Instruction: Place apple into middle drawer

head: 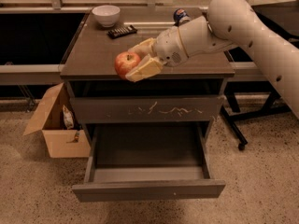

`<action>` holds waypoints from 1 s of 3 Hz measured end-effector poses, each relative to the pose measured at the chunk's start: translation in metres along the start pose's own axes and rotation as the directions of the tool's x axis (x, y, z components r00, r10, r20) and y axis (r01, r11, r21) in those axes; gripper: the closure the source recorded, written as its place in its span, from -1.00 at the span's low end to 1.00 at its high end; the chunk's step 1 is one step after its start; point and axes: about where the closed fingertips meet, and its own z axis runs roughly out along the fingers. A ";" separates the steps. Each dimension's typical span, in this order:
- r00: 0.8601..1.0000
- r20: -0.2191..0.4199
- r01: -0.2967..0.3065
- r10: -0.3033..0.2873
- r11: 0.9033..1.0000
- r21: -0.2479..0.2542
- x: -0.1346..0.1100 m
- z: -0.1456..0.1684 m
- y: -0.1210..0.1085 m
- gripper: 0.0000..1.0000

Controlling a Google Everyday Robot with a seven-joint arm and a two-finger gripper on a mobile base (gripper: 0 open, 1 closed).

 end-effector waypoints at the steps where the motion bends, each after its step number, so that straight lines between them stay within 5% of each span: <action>1: 0.999 -0.043 0.006 -0.006 1.000 -0.013 0.005 0.009 0.038 1.00; 3: 0.995 -0.072 -0.063 0.064 0.998 0.021 0.048 0.026 0.084 1.00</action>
Offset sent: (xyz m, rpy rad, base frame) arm -0.0788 0.0012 -0.0479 -0.1001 0.0084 -0.0513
